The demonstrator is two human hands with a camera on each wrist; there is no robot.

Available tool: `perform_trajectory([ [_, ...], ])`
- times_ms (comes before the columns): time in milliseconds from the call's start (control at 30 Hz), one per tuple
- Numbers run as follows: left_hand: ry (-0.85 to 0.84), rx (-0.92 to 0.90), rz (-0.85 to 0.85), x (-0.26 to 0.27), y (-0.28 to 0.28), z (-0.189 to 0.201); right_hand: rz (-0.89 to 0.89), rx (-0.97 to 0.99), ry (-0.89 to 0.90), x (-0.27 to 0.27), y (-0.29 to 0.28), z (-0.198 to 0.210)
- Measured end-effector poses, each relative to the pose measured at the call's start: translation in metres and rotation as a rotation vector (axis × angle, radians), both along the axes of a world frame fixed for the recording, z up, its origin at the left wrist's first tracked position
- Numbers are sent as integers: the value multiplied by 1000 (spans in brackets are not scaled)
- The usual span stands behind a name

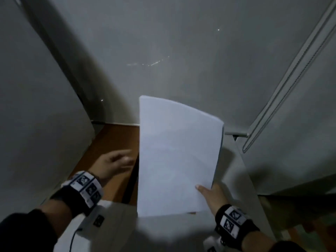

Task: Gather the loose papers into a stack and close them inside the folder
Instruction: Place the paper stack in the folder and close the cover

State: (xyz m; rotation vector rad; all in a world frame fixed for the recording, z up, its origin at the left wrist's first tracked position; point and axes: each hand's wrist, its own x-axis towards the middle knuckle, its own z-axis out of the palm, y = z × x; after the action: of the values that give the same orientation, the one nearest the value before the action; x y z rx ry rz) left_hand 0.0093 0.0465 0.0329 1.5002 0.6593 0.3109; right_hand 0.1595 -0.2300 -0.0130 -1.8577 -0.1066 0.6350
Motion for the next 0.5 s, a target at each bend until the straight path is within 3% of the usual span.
perform_trajectory([
  [67, 235, 233, 76, 0, 47, -22, -22, -36, -33, 11, 6, 2],
  [133, 546, 447, 35, -10, 96, -58, -25, -87, -75, 22, 9, 2],
  [200, 720, 540, -10, -15, 130, -97, -59, -109, -85, 31, 13, -2],
  [367, 967, 691, -113, -12, 92, -70, -61, -139, -41, 42, 16, -13],
  [500, 1023, 633, -155, -10, 95, -68, -41, -161, -61, 44, 16, -13],
])
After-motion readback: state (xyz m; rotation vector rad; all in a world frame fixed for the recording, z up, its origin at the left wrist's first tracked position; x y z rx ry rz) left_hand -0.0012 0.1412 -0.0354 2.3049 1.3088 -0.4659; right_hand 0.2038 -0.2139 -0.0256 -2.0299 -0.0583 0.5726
